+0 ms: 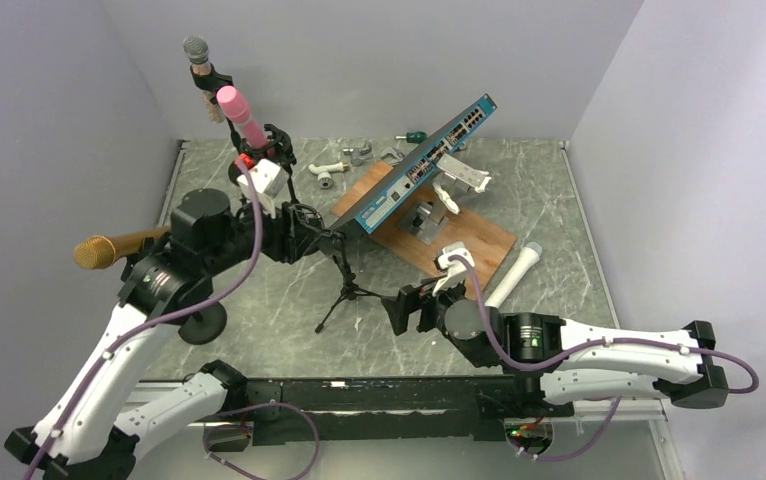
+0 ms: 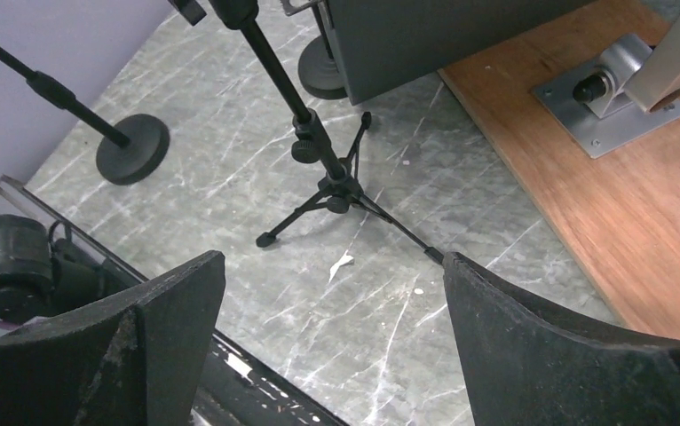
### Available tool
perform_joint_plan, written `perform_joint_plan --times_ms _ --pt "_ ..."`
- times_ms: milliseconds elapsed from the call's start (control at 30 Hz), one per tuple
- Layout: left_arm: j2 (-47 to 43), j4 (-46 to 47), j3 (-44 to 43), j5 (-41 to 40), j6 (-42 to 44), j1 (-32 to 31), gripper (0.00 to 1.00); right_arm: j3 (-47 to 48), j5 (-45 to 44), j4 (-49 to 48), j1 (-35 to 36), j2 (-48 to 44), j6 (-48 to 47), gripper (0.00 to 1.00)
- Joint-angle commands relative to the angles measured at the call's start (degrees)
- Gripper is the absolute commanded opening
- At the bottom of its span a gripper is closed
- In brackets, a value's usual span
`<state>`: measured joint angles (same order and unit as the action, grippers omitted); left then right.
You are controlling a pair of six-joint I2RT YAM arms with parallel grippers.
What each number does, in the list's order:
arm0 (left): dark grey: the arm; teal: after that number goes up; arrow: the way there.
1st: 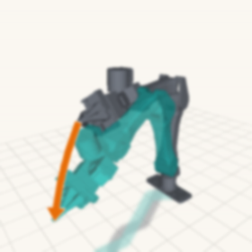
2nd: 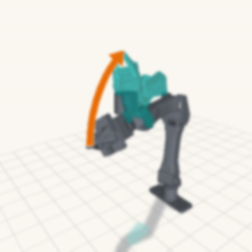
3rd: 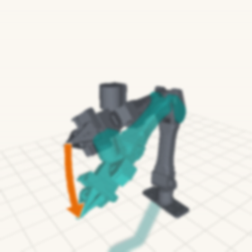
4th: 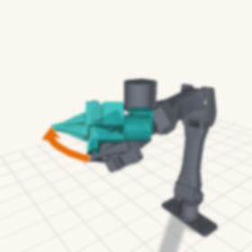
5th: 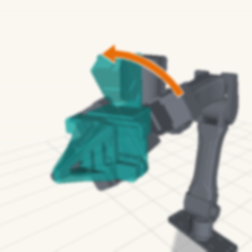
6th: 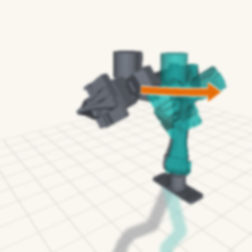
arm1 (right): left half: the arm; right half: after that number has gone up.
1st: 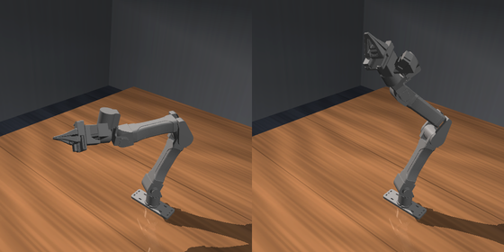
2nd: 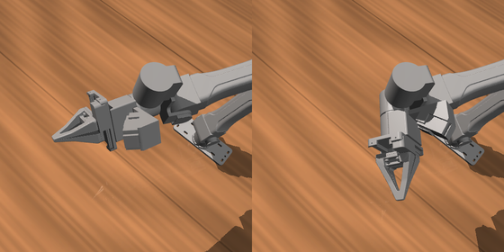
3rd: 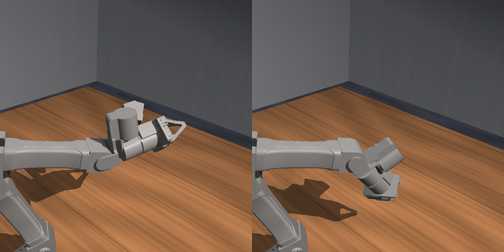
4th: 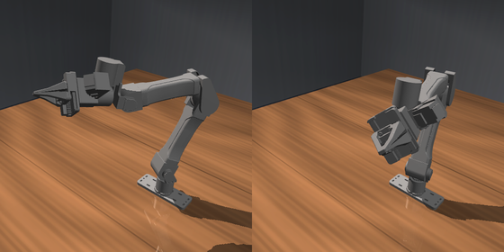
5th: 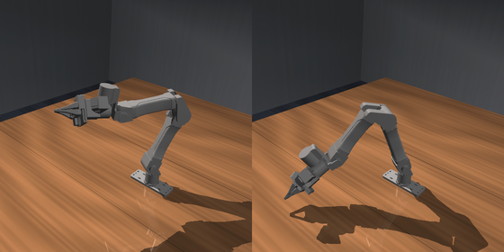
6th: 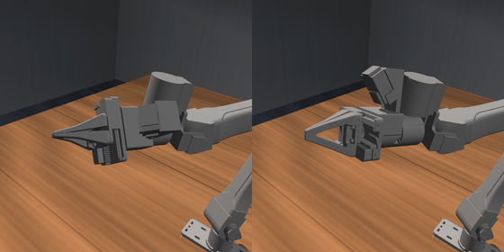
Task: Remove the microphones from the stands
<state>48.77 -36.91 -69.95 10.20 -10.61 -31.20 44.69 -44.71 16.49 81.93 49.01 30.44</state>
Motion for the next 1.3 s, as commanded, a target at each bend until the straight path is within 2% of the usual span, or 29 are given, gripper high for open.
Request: perform_joint_plan --times_ms 0,133,333,500,733,933,1267 --pt "2.5 4.8 0.8 5.6 -1.6 -0.1 0.54 -0.7 -1.8 0.9 -0.1 -2.0 3.7 0.94" --pt "4.0 7.5 4.6 6.8 -2.8 -0.2 0.52 -2.2 -1.7 -0.1 -0.1 -3.6 4.2 0.94" --pt "5.1 6.8 10.4 1.2 -3.0 -0.3 0.47 -3.5 -1.5 -0.2 -0.2 -4.3 5.0 0.94" --pt "3.6 8.2 15.0 4.5 -5.2 -0.3 0.47 -4.1 -1.0 -1.1 -0.1 -3.5 5.0 0.95" --pt "3.5 7.3 14.0 5.2 -5.4 -0.3 0.49 -4.4 0.2 -3.2 -0.1 -1.2 5.0 0.95" --pt "2.4 4.9 8.8 3.9 -4.2 -0.3 0.59 -3.6 1.0 -3.3 -0.1 2.2 5.2 0.96" --pt "0.7 -2.5 -0.8 -4.1 0.7 -0.3 0.89 -3.0 4.6 -7.0 -0.4 8.3 5.9 0.97"
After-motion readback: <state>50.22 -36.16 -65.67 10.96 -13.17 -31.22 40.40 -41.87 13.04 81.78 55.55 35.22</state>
